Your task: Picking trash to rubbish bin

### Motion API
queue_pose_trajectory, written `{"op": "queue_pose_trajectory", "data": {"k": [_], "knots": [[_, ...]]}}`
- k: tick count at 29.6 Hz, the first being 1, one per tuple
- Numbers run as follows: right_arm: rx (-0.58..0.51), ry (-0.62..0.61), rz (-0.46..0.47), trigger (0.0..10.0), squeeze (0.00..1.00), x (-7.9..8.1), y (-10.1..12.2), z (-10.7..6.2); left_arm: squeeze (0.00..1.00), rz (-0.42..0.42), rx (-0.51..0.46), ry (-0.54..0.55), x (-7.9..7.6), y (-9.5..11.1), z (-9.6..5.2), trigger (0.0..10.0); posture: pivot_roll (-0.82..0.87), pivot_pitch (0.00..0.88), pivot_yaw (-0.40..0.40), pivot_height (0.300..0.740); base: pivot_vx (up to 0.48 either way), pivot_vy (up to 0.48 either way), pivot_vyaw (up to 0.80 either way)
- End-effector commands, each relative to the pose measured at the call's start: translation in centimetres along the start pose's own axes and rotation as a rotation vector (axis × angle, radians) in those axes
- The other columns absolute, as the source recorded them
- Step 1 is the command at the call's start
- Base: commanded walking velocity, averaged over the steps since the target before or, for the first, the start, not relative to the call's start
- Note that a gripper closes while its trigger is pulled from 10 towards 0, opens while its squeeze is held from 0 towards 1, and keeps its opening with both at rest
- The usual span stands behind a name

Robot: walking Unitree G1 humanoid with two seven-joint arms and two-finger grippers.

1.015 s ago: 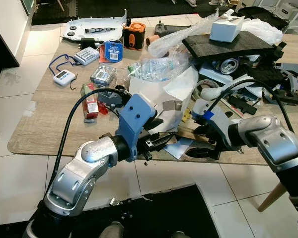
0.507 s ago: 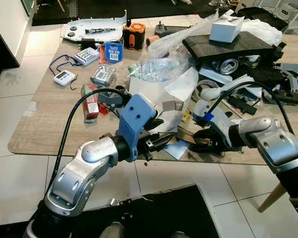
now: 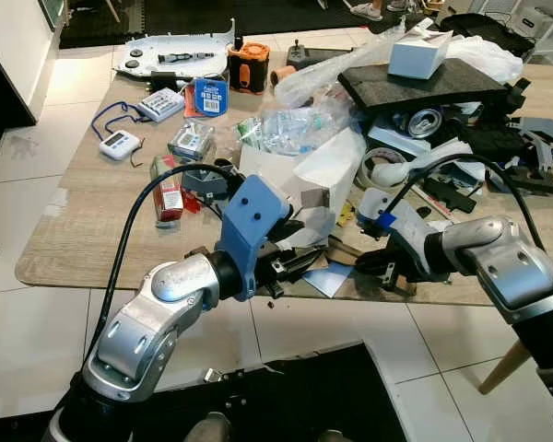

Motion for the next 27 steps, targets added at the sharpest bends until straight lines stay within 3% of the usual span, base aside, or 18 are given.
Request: {"op": "queue_pose_trajectory", "data": {"k": [1,3,6,8,10,12,14,18,20,21,23,24,25,26,27], "knots": [[0.01,0.048,0.03,0.0,0.0,0.8,-0.8,0.1,0.0,0.005,-0.006,-0.025,-0.7,0.1,0.2,10.0,0.04,0.212,0.03,0.74,0.0,0.0,0.0],[-0.117,0.093,0.076,0.0,0.0,0.7,1.6,-1.4,0.0,0.004,-0.007,-0.026,-0.7,0.1,0.2,10.0,0.04,0.212,0.03,0.74,0.0,0.0,0.0],[-0.182,0.121,0.076,0.0,0.0,0.7,2.9,-2.6,0.0,0.003,-0.007,-0.026,-0.7,0.1,0.1,10.0,0.04,0.212,0.03,0.74,0.0,0.0,0.0],[-0.274,0.21,0.004,0.0,0.0,1.4,4.6,-5.6,0.0,-0.005,-0.01,-0.026,-0.7,0.1,0.0,10.0,0.03,0.214,0.027,0.74,0.0,0.0,0.0],[-0.307,0.255,-0.044,0.0,0.0,1.9,5.3,-7.6,0.0,-0.015,-0.016,-0.027,-0.8,0.2,0.0,10.0,0.03,0.214,0.027,0.74,0.0,0.0,0.0],[-0.315,0.264,-0.054,0.0,0.0,2.0,5.5,-8.2,0.0,-0.016,-0.017,-0.028,-0.8,0.2,0.0,10.0,0.03,0.216,0.021,0.74,0.0,0.0,0.0],[-0.412,0.302,-0.067,0.0,0.0,2.4,7.0,-10.6,0.0,-0.041,-0.033,-0.021,-0.7,0.5,-0.2,10.0,0.03,0.216,0.021,0.74,0.0,0.0,0.0],[-0.49,0.306,-0.068,0.0,0.0,2.4,8.1,-12.1,0.0,-0.05,-0.037,-0.014,-0.5,0.5,-0.4,10.0,0.03,0.215,0.021,0.74,0.0,0.0,0.0],[-0.628,0.285,-0.061,0.0,0.0,2.0,9.7,-13.7,0.0,-0.057,-0.04,0.004,-0.1,0.4,-0.6,10.0,0.03,0.212,0.022,0.74,0.0,0.0,0.0],[-0.738,0.234,-0.048,0.0,0.0,1.2,11.0,-14.5,0.0,-0.058,-0.046,0.033,0.4,0.4,-0.7,10.0,0.02,0.208,0.024,0.74,0.0,0.0,0.0],[-0.884,0.011,0.026,0.0,0.0,-2.0,12.5,-14.7,0.0,-0.052,-0.069,0.154,2.2,0.5,-0.6,10.0,0.02,0.197,0.026,0.74,0.0,0.0,0.0],[-0.884,0.011,0.026,0.0,0.0,-2.0,12.5,-14.7,0.0,-0.052,-0.069,0.154,2.2,0.5,-0.6,10.0,0.02,0.197,0.026,0.74,0.0,0.0,0.0],[-0.881,-0.154,0.084,2.2,0.0,-4.2,12.3,-13.9,0.0,-0.058,-0.071,0.231,3.4,0.4,-0.7,10.0,0.02,0.193,0.028,0.74,0.0,0.0,0.0],[-0.881,-0.154,0.084,2.2,0.0,-4.2,12.3,-13.9,0.0,-0.058,-0.071,0.231,3.4,0.4,-0.7,10.0,0.02,0.193,0.028,0.74,0.0,0.0,0.0],[-0.818,-0.352,0.144,2.3,0.0,-6.4,11.2,-12.3,0.0,-0.074,-0.078,0.322,4.8,0.3,-0.8,10.0,0.01,0.186,0.031,0.74,0.0,0.0,0.0]]}}
Point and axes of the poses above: a point about 5 cm out from each wrist's last joint towards the gripper, its own z axis pointing out of the wrist towards the gripper, its own y axis along the axis of the wrist's last joint, x = y × z, the point moved 6 cm from there along z, pointing out of the wrist towards the gripper, and after that the axes turned 2 degrees about -z, right-handed, at the moved point
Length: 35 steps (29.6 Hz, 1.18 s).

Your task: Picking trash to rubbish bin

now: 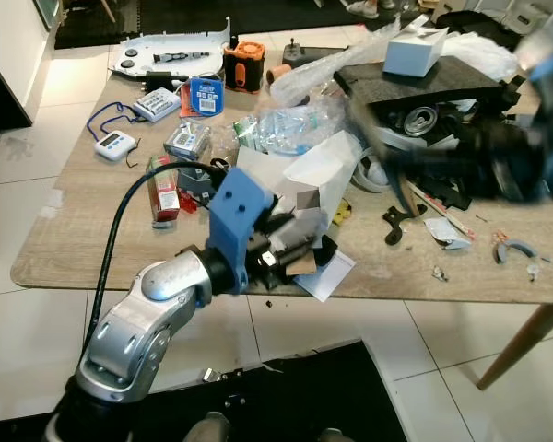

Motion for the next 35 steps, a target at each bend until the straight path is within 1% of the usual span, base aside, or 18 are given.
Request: {"op": "queue_pose_trajectory", "data": {"k": [1,2,4,5,6,7,9,10,11,13,17,20,21,22,23,24,26,35], "knots": [[0.051,-0.222,-0.036,2.3,0.0,-2.6,-1.9,-0.2,0.0,-0.004,0.005,0.107,1.8,-0.4,0.0,10.0,0.01,0.186,0.031,0.74,0.0,0.0,0.0],[0.092,-0.358,-0.071,3.1,0.0,-3.8,-3.4,0.0,0.0,-0.016,0.003,0.17,2.8,-0.5,0.0,10.0,0.01,0.186,0.034,0.74,0.0,0.0,0.0],[0.092,-0.358,-0.071,3.1,0.0,-3.8,-3.4,0.0,0.0,-0.016,0.003,0.17,2.8,-0.5,0.0,10.0,0.01,0.186,0.034,0.74,0.0,0.0,0.0],[0.06,-0.5,-0.053,10.0,0.0,-4.7,-4.2,0.1,0.0,-0.021,-0.005,0.217,3.4,-0.4,0.0,10.0,0.02,0.186,0.036,0.74,0.0,0.0,0.0],[-0.014,-0.626,0.028,10.0,0.0,-5.2,-4.8,-0.1,0.0,-0.032,-0.016,0.233,3.6,-0.2,-0.1,10.0,0.03,0.177,0.033,0.74,0.0,0.0,0.0],[-0.014,-0.626,0.028,10.0,0.0,-5.2,-4.8,-0.1,0.0,-0.032,-0.016,0.233,3.6,-0.2,-0.1,10.0,0.03,0.177,0.033,0.74,0.0,0.0,0.0],[-0.111,-0.778,0.125,10.0,0.0,-4.6,-5.8,-0.3,0.0,-0.029,-0.035,0.254,3.6,0.1,-0.4,10.0,0.03,0.176,0.034,0.74,0.0,0.0,0.0],[-0.111,-0.778,0.125,10.0,0.0,-4.6,-5.8,-0.3,0.0,-0.029,-0.035,0.254,3.6,0.1,-0.4,10.0,0.03,0.176,0.034,0.74,0.0,0.0,0.0],[-0.136,-0.83,0.112,10.0,0.0,-3.8,-6.0,-0.3,0.0,-0.034,-0.034,0.292,4.0,0.0,-0.8,10.0,0.03,0.176,0.034,0.74,0.0,0.0,0.0],[-0.142,-0.856,0.088,10.0,0.0,-3.5,-6.0,-0.1,0.0,-0.042,-0.035,0.32,4.2,-0.2,-0.9,10.0,0.03,0.176,0.034,0.74,0.0,0.0,0.0],[-0.187,-0.907,0.087,10.0,0.0,-3.1,-5.6,-0.1,0.0,-0.046,-0.066,0.368,4.8,0.1,-1.0,10.0,0.03,0.18,0.035,0.74,0.0,0.0,0.0],[-0.219,-0.952,-0.022,10.0,0.0,-1.9,-4.2,0.2,0.0,-0.057,-0.076,0.412,5.3,0.3,-0.9,10.0,0.02,0.183,0.032,0.74,0.0,0.0,0.0],[-0.219,-0.952,-0.022,10.0,0.0,-1.9,-4.2,0.2,0.0,-0.057,-0.076,0.412,5.3,0.3,-0.9,10.0,0.02,0.183,0.032,0.74,0.0,0.0,0.0],[-0.162,-0.95,-0.056,10.0,0.0,-1.5,-5.2,0.2,0.0,-0.047,-0.075,0.41,5.3,0.3,-0.9,10.0,0.02,0.18,0.026,0.74,0.0,0.0,0.0],[-0.162,-0.95,-0.056,10.0,0.0,-1.5,-5.2,0.2,0.0,-0.047,-0.075,0.41,5.3,0.3,-0.9,10.0,0.02,0.18,0.026,0.74,0.0,0.0,0.0],[-0.119,-0.947,-0.081,10.0,0.0,-1.2,-6.0,0.1,0.0,-0.04,-0.074,0.411,5.2,0.2,-0.9,10.0,0.02,0.18,0.026,0.74,0.0,0.0,0.0],[-0.066,-0.946,-0.09,10.0,0.0,-1.0,-7.0,-0.2,0.0,-0.031,-0.066,0.419,5.4,0.1,-1.1,10.0,0.02,0.185,0.025,0.74,0.0,0.0,0.0],[-0.032,-0.977,-0.076,10.0,0.0,-0.5,-7.9,-0.6,0.0,-0.033,-0.057,0.425,5.3,-0.3,-1.2,10.0,0.01,0.187,0.02,0.74,0.0,0.0,0.0]]}}
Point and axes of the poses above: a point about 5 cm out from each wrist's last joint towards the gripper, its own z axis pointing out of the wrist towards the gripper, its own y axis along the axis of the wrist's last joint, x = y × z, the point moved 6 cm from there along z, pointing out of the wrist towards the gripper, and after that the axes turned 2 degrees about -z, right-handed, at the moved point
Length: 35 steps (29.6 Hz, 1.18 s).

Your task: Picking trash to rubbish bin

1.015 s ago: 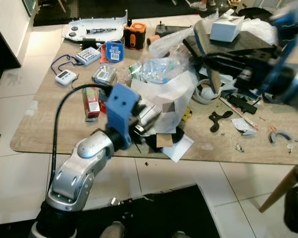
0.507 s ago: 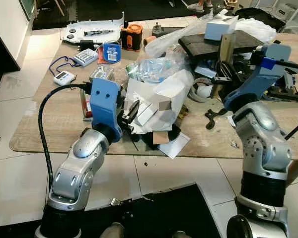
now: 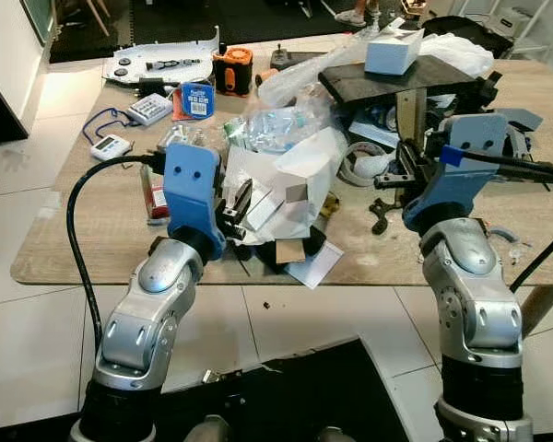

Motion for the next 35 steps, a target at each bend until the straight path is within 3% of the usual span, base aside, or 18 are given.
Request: {"op": "queue_pose_trajectory", "data": {"k": [1,35], "knots": [[-0.002,-0.006,-0.004,10.0,0.0,0.1,0.2,-0.4,0.0,0.001,0.02,0.001,-0.1,-0.7,-0.2,10.0,0.01,0.187,0.02,0.74,0.0,0.0,0.0],[0.023,0.0,0.018,10.0,0.0,0.4,0.2,-0.6,0.0,-0.029,0.024,-0.071,-1.5,-0.8,-0.6,10.0,0.01,0.178,0.009,0.74,0.0,0.0,-0.76]]}}
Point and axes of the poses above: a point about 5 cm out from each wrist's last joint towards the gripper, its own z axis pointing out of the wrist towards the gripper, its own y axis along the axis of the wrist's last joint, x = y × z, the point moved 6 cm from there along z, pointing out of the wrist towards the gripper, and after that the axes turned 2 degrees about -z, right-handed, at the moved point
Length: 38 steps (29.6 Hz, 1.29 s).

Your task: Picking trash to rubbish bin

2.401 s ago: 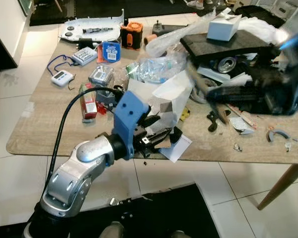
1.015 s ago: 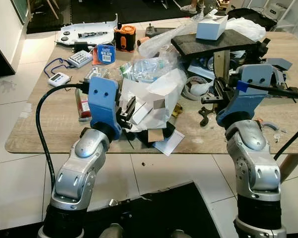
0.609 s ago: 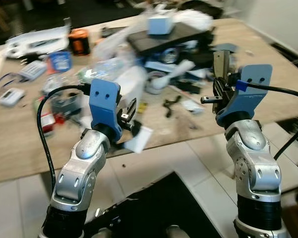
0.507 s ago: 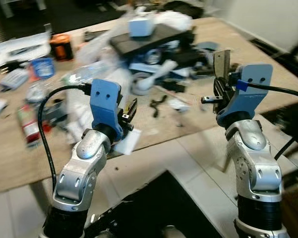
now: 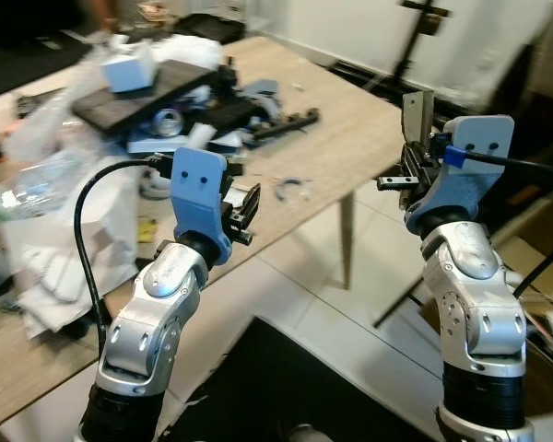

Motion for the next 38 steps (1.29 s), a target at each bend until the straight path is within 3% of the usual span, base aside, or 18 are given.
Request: {"op": "queue_pose_trajectory", "data": {"k": [1,5,16,25,38], "knots": [[0.016,0.005,0.015,10.0,0.0,0.1,-0.2,-0.3,0.0,-0.012,0.024,-0.046,-0.9,-0.6,-0.3,10.0,0.01,0.178,0.009,0.74,0.0,0.0,-0.8],[0.026,0.008,0.025,10.0,0.0,0.2,-0.4,-0.2,0.0,-0.003,0.029,-0.066,-1.3,-0.7,-0.3,10.0,0.01,0.178,0.009,0.74,0.0,0.0,-0.8],[0.083,0.021,0.041,10.0,0.0,0.7,-1.6,-0.6,0.0,-0.005,0.021,-0.011,-0.3,-0.7,-0.2,10.0,0.01,0.175,0.007,0.74,0.0,0.0,-0.8],[0.113,0.008,0.039,10.0,0.0,0.0,-2.2,-0.6,0.0,-0.007,0.009,0.015,0.1,-0.4,-0.2,10.0,0.01,0.173,0.003,0.74,0.0,0.0,-0.8],[0.145,0.009,0.045,10.0,0.0,0.2,-2.9,-1.0,0.0,-0.02,0.027,0.01,-0.2,-0.9,-0.3,10.0,0.0,0.174,0.0,0.74,0.0,0.0,-0.8]]}}
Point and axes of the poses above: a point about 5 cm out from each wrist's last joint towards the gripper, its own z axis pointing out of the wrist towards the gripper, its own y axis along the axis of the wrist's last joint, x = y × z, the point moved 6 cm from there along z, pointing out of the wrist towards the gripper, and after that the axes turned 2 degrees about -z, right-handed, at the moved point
